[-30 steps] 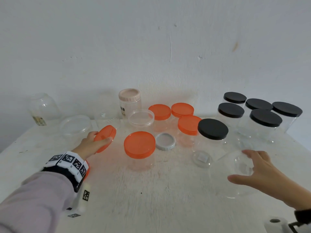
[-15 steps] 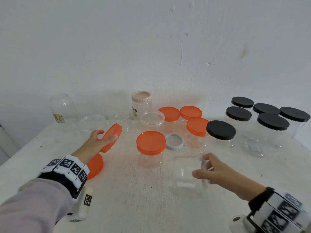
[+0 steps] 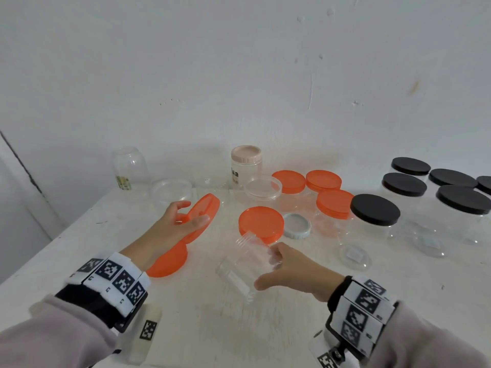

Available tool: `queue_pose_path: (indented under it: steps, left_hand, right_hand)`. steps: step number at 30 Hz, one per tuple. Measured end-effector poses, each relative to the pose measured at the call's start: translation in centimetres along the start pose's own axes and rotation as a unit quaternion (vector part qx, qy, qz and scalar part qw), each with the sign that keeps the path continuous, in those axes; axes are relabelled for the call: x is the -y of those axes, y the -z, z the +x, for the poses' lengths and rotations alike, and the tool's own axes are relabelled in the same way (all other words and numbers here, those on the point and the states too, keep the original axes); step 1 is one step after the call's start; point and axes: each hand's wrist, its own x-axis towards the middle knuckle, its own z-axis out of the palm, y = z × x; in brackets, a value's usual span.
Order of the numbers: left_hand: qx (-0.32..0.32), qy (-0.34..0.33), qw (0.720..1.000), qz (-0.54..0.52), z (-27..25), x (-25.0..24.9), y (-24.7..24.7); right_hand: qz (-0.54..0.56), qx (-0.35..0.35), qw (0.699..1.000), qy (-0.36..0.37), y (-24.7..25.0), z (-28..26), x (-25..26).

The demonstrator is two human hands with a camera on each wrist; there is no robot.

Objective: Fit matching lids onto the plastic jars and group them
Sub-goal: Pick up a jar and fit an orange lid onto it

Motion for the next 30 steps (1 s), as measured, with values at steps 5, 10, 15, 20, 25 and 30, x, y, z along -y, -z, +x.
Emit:
queue_pose_path:
  steps: [5, 10, 15, 20, 25, 30]
  left_hand:
    - [-0.001, -0.011, 1.000, 0.008, -0.7, 0.5, 0.1]
    - [0.014, -0.041, 0.999, 0.030, -1.5, 1.2, -0.2]
    - [0.048, -0.064, 0.993, 0.085, -2.1, 1.6, -1.0]
    - [0.073, -0.085, 0.979, 0.172, -2.7, 1.5, -2.6]
    - [0.097, -0.103, 0.967, 0.214, -3.4, 1.1, -4.3]
    - [0.100, -0.115, 0.963, 0.223, -4.0, 1.1, -6.0]
  right_hand:
    - [0.005, 0.022, 0.999, 0.039, -2.1, 1.6, 0.8]
    - [-0.052, 0.058, 0.995, 0.055, -2.8, 2.4, 0.7]
    - [-0.069, 0.087, 0.992, 0.051, -1.7, 2.4, -0.1]
    - [-0.059, 0.115, 0.989, 0.077, -1.0, 2.0, -0.6]
    - [-0.004, 0.125, 0.987, 0.098, -0.9, 2.0, -0.9]
    - [0.004, 0.087, 0.994, 0.069, -0.9, 2.5, -1.8]
